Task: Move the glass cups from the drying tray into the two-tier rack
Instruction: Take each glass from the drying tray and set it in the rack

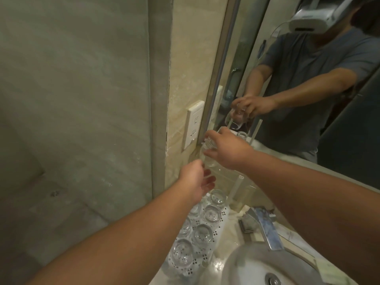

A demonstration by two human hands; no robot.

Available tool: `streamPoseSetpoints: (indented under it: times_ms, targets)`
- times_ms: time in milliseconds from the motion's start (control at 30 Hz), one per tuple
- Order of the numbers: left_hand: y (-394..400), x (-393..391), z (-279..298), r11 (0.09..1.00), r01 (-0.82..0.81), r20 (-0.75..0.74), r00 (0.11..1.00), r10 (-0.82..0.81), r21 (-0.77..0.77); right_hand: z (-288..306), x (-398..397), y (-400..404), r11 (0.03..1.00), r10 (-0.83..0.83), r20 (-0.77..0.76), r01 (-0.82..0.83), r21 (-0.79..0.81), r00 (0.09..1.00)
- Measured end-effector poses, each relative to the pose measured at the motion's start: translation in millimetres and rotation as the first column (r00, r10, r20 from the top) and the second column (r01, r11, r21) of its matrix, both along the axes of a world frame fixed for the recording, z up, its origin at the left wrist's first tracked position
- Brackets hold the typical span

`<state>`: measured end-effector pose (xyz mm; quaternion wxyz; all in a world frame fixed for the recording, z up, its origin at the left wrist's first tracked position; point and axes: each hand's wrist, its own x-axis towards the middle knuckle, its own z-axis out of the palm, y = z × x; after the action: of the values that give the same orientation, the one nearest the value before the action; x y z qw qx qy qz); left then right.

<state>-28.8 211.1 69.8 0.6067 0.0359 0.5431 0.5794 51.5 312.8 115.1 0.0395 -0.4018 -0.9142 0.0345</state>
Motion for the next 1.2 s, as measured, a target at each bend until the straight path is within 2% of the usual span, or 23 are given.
streamPoseSetpoints:
  times_ms: [67,133,267,433,700,900,1067,1200]
  targets:
    - [-7,6,7,1.000,0.026,0.163,0.986,-0.028,0.017,10,6,-13,1.000,0.000,-0.017,0.001,0.015,1.000]
    - [-14,12,13,0.998,0.050,0.262,0.964,-0.055,0.025,19,13,-26,1.000,0.009,-0.029,-0.009,0.021,1.000]
    - [-29,24,22,0.999,0.047,0.356,0.933,-0.053,0.028,31,24,-51,0.999,0.037,-0.061,-0.034,0.043,0.997]
    - [-47,36,30,0.993,0.057,0.444,0.890,-0.099,0.106,37,38,-78,0.994,0.074,-0.090,-0.066,0.091,0.993]
    - [-71,51,40,0.987,0.068,0.469,0.874,-0.129,0.145,38,65,-112,0.983,0.106,-0.105,-0.088,0.163,0.989]
    - [-71,53,42,0.977,0.130,0.418,0.888,-0.192,0.171,28,83,-127,0.974,0.065,-0.143,-0.031,0.225,0.988]
    - [-71,54,55,0.958,0.155,0.347,0.908,-0.234,0.240,6,95,-141,0.981,-0.047,-0.373,0.113,0.156,0.927]
    - [-67,62,59,0.956,0.140,0.221,0.955,-0.198,0.257,-5,102,-148,0.983,-0.097,-0.568,0.167,0.072,0.817]
